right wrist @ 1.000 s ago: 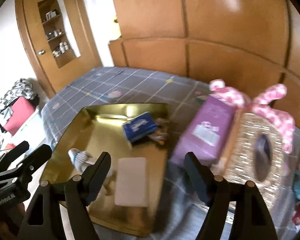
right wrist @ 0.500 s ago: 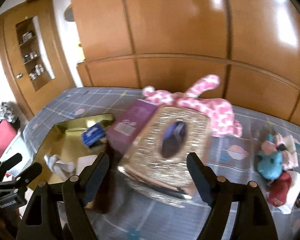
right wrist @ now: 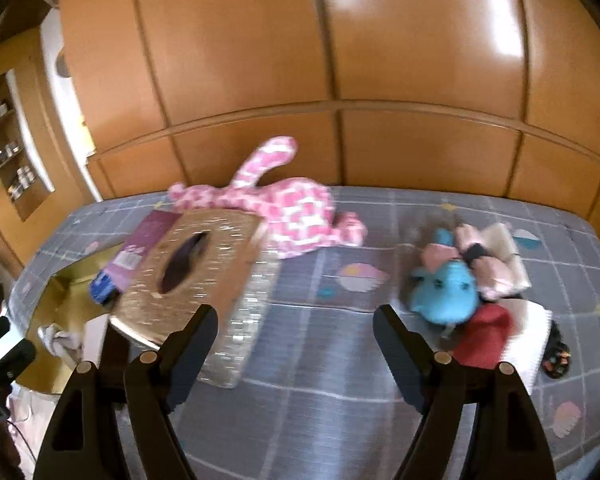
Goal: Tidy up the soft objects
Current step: 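Move both open tools back over the pile of soft items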
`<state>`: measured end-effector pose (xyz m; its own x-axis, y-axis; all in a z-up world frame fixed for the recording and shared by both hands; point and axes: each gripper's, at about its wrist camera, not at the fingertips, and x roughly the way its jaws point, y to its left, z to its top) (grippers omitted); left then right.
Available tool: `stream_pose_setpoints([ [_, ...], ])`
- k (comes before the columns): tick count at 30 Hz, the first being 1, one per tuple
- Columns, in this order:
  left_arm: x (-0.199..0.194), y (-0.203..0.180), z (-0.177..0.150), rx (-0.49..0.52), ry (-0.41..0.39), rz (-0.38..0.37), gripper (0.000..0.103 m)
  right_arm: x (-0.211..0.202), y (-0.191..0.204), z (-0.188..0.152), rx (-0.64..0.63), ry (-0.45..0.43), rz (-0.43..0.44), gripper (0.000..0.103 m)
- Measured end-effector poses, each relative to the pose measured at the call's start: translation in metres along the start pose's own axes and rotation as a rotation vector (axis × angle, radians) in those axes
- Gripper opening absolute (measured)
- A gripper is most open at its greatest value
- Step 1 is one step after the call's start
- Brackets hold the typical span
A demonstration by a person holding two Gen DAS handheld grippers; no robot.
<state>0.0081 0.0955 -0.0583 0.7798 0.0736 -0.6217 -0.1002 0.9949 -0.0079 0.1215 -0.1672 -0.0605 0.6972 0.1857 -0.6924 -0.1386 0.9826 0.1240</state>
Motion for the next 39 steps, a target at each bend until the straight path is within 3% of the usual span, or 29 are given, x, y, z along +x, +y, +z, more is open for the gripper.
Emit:
stream_pose_setpoints([
  [13,0.006,-0.069,0.008,0.149,0.023,-0.108,0.103,-0.031,-0.131,0.009,0.155,-0.033,-0.214,0.081],
  [22,0.009,-0.119,0.021,0.173,0.060,-0.291,0.103,-0.031,-0.239,-0.013,0.311,-0.016,-0.443,0.081],
  [28,0.033,-0.160,0.020,0.179,0.195,-0.390,0.103,-0.026,-0.275,-0.026,0.474,-0.004,-0.371,0.081],
  [34,0.061,-0.200,0.012,0.124,0.344,-0.566,0.103,-0.023,-0.278,-0.032,0.522,0.029,-0.303,0.081],
  [39,0.078,-0.233,0.010,0.153,0.355,-0.551,0.103,-0.022,-0.278,-0.033,0.539,0.033,-0.268,0.081],
])
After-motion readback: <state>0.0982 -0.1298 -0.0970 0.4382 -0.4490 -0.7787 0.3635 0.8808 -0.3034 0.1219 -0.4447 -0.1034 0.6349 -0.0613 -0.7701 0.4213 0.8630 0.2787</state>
